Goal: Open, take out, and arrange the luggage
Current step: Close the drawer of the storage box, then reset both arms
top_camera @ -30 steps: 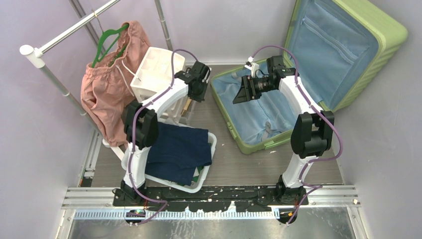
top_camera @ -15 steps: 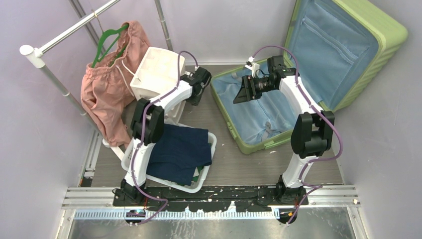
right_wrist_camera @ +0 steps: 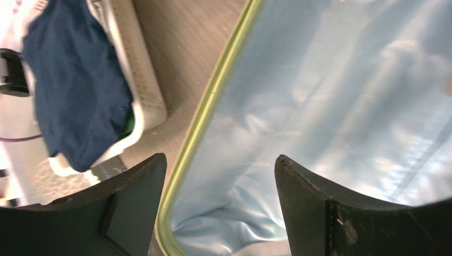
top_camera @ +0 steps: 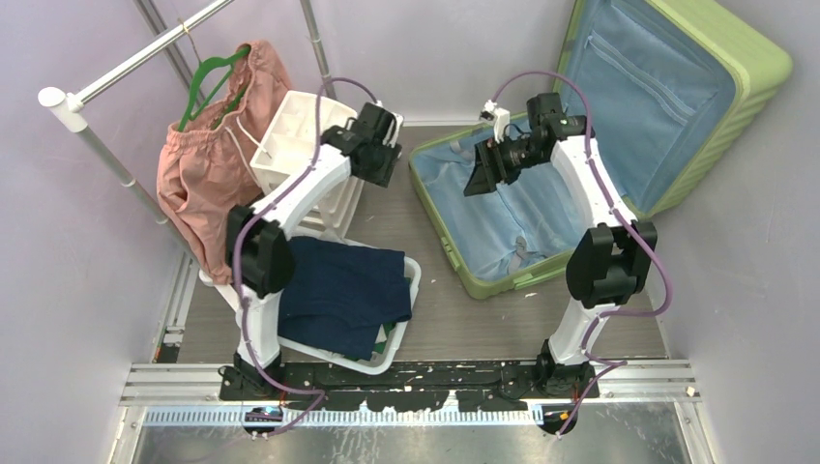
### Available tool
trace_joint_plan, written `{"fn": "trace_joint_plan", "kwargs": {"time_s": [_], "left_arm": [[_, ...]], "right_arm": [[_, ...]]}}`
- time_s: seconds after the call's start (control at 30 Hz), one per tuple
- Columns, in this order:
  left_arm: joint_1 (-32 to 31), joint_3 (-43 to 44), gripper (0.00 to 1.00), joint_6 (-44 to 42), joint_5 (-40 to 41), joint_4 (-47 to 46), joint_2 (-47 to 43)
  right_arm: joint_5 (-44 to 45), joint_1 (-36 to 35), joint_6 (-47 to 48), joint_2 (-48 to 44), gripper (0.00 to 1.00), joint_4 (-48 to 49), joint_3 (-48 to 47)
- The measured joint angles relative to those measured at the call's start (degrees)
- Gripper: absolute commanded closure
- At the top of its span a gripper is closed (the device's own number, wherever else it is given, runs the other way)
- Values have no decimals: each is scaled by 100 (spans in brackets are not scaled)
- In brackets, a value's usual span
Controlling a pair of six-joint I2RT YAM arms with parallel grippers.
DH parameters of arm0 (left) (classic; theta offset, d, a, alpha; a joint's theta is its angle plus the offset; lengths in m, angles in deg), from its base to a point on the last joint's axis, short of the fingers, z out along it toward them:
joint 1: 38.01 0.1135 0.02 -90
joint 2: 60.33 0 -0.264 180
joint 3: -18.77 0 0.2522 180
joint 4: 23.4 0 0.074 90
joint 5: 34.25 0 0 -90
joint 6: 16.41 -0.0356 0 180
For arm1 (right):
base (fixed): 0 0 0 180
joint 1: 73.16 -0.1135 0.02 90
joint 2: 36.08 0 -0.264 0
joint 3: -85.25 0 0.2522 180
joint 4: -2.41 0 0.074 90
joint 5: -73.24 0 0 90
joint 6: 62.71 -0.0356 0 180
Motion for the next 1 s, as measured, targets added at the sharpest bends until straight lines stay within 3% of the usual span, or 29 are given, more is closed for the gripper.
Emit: {"fn": "trace_joint_plan", "kwargs": {"time_s": [0.1,0.17,0.23,0.27,0.43,0.57,0.83,1.0], "left_arm": [[22,-192,41,55,-634,-111,-758],[55,-326,23,177,-1178,-328,-1342],[160,-544,2,455,-1777,-743,-1923],[240,-647,1,584,-2022,-929,-2177],[1196,-1305,0,1939,-3268,-2275,-3338],[1875,-1211,0,2623,-3790,-2579,-3606],[1996,-647,0,2684,-4181,-2074,-3748],[1996,-647,0,2669,-4210,-1963,-4048]], "right_arm": [[431,74,345,-24,12,-341,-564],[710,203,490,-33,2,-529,-962],[931,404,560,-52,0,-619,-1338],[1021,549,568,-74,0,-638,-1530],[1097,1412,153,-256,0,-505,-2275],[1309,1945,-850,-765,0,87,-2251],[2413,1882,-2098,-2470,0,1360,-1316],[3198,1888,-2710,-2979,0,1722,-1276]]}}
